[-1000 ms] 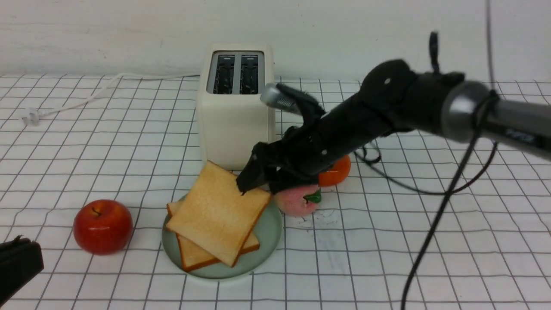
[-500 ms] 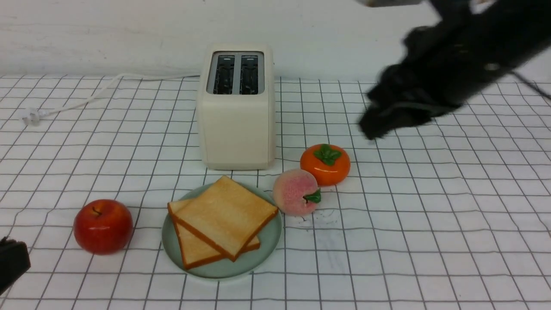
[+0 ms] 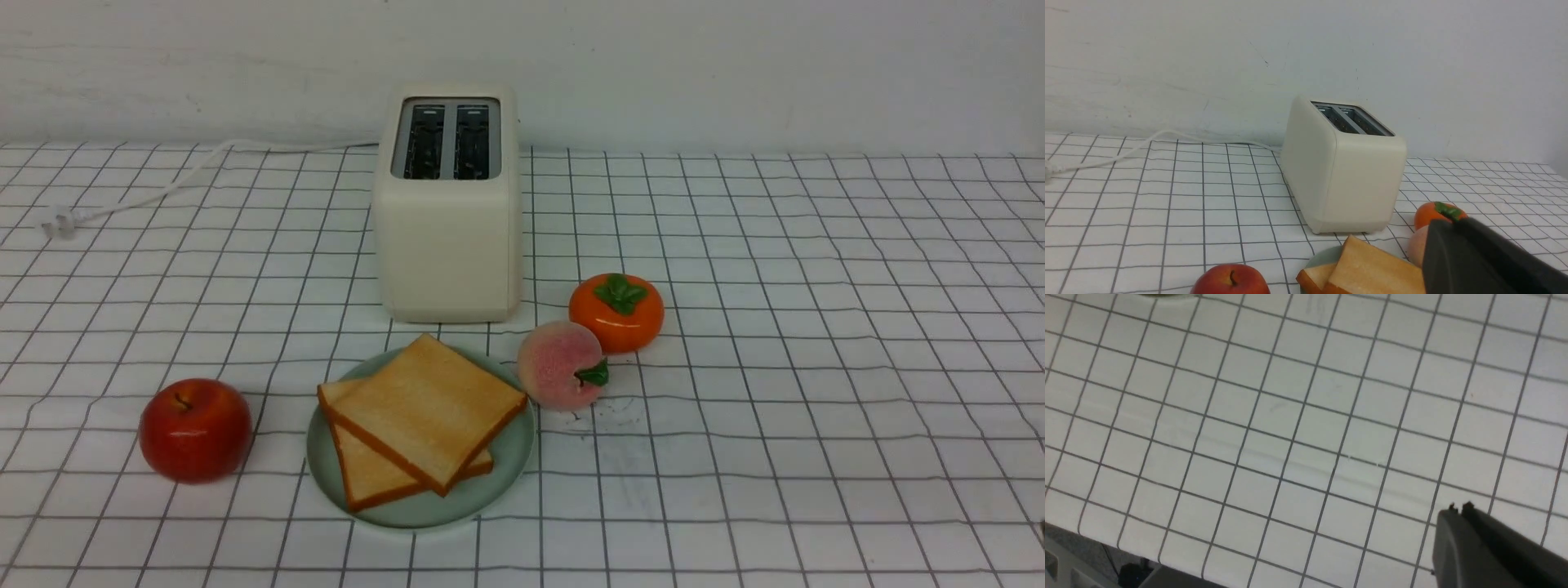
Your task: Take toasted bread from bread machine on white checkered table place on plate.
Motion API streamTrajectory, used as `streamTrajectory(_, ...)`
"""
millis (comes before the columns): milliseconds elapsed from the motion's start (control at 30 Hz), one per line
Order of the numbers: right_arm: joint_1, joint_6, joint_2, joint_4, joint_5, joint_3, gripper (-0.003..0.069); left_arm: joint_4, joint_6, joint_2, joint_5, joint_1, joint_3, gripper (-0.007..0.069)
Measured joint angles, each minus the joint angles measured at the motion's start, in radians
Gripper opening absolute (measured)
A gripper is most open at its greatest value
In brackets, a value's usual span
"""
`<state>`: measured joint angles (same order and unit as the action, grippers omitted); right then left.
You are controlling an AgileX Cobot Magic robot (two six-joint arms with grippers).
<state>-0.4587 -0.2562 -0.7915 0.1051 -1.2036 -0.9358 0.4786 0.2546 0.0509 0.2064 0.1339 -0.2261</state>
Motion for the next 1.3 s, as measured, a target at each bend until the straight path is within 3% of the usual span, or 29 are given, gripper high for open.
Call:
streamTrajectory(133,0.000,-0.077,0.149,-0.018,0.124,0.159,-0.0004,0.002,0.000,0.000,-0.007,0.000,0.000,-0.0013)
streamTrajectory(167,0.000,-0.110,0.215,-0.033,0.219,0.241,-0.0002,0.002,0.000,0.000,-0.007,0.000,0.000,-0.0013)
streamTrajectory(400,0.000,-0.146,0.331,-0.105,0.520,0.465,0.0005,0.005,0.000,0.000,-0.007,0.000,0.000,-0.0013)
streamTrajectory(667,0.000,-0.146,0.333,-0.120,0.545,0.584,0.0014,0.005,0.000,0.000,-0.007,0.000,0.000,-0.0013)
streamTrajectory(800,0.006,-0.146,0.356,-0.213,0.568,0.606,0.0007,0.005,-0.001,0.000,-0.007,0.000,0.000,-0.0013)
streamTrajectory(867,0.043,-0.135,0.394,-0.241,0.634,0.639,-0.0010,0.005,-0.001,0.000,-0.007,0.000,0.000,-0.0013)
streamTrajectory(900,0.113,-0.106,0.459,-0.264,0.731,0.690,-0.0019,0.005,-0.002,0.000,-0.007,0.000,0.000,-0.0013)
streamTrajectory(933,0.123,-0.102,0.467,-0.265,0.741,0.697,-0.0020,0.005,-0.002,0.000,-0.007,0.000,0.000,-0.0013)
streamTrajectory(1000,0.269,-0.063,0.589,-0.259,0.825,0.806,-0.0020,0.005,-0.003,0.000,-0.007,0.000,0.000,-0.0013)
streamTrajectory(1100,0.354,-0.045,0.713,-0.247,0.853,0.889,-0.0020,0.005,-0.004,0.000,-0.007,0.000,0.000,-0.0013)
streamTrajectory(1300,0.387,-0.042,0.802,-0.240,0.855,0.958,-0.0020,0.006,-0.004,-0.002,-0.007,0.000,0.001,-0.0013)
